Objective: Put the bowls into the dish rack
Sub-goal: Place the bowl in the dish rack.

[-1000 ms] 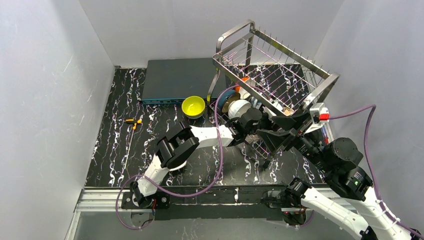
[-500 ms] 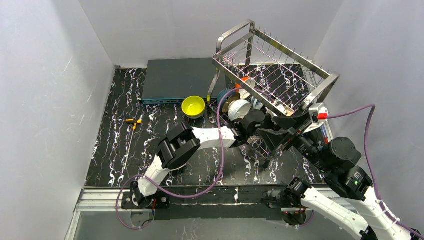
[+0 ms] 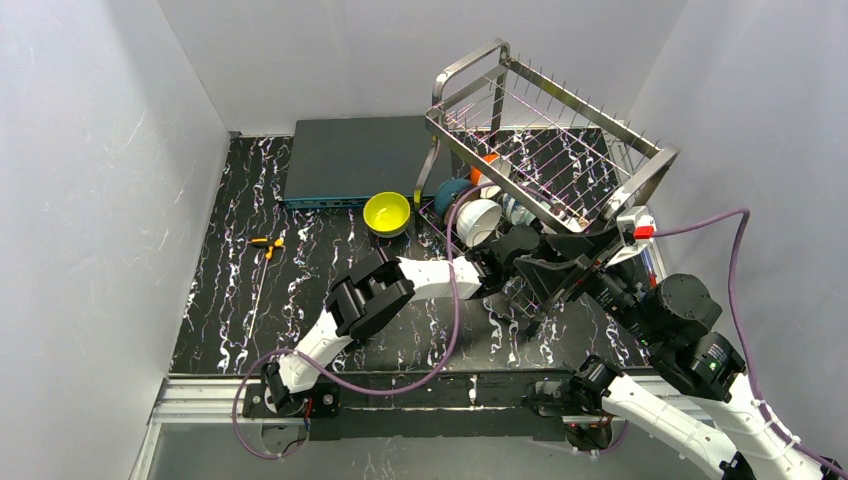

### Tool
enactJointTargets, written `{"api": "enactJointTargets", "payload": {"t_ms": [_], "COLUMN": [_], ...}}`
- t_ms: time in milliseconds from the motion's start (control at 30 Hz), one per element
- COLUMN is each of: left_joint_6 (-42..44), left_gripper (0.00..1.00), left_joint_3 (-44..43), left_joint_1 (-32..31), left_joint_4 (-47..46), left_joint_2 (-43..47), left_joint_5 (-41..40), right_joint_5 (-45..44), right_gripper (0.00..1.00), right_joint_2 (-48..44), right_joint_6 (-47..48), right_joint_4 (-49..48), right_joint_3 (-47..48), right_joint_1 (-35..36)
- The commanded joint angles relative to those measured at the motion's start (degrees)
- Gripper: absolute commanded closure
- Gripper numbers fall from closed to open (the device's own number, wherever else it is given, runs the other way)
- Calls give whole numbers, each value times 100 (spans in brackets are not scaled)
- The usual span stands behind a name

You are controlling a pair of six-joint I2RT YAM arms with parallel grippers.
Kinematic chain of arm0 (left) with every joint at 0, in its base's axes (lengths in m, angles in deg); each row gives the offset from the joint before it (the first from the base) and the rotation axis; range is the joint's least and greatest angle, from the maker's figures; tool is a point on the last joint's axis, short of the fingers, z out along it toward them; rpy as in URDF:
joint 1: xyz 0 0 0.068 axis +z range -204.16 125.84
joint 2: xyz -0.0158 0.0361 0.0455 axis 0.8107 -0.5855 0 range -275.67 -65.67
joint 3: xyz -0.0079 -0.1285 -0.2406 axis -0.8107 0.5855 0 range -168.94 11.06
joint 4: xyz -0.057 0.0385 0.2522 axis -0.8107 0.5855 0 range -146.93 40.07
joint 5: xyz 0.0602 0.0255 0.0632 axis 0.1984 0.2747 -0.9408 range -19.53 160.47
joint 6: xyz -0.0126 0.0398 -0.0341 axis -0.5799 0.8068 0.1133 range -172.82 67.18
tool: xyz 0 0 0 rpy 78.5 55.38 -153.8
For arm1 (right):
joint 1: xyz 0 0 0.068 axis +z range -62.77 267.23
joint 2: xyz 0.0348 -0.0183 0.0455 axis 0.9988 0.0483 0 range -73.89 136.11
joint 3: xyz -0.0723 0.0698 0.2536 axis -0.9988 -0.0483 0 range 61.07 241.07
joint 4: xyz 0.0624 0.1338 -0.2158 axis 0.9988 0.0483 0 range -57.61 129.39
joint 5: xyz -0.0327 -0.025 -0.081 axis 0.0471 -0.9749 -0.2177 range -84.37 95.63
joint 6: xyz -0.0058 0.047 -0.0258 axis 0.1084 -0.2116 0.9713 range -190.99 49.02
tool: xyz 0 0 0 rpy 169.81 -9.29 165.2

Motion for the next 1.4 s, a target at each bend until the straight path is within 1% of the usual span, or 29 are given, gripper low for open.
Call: {"api": "enactJointTargets", "payload": {"t_ms": [0, 100, 333, 533, 800, 967, 1133, 1367], "left_joint_6": [165, 129, 0, 118, 341, 778, 837, 742], "left_gripper": [100, 100, 100, 100, 100, 100, 100, 100], "left_joint_3": [-429, -539, -770, -879, -1058, -1204, -1146, -968], "left_joint_1": [30, 30, 24, 15, -47, -148, -160, -160], "left_joint_4": [-543, -537, -534, -525, -336, -302, -297, -188], "left_joint_2": [1, -132, -352, -452, -621, -801, -769, -654], "left_joint_5": [341, 228, -557, -994, -920, -1317, -1540, -1269], "right_joint_5": [-110, -119, -131, -106, -106, -105, -88, -67], "right_gripper": [1, 1, 1, 1, 1, 1, 1, 1], "right_joint_2": [-55, -63, -64, -37, -30, -37, -31, -20], "right_joint_6": [-34, -33, -17, -12, -24, -30, -41, -52], "right_joint_4": [-84, -66, -33, -41, -47, -37, -51, -76], "right_joint_3": [234, 251, 261, 253, 226, 217, 191, 173], "right_joint_1": [-16, -19, -15, -13, -14, -16, -20, -19]}}
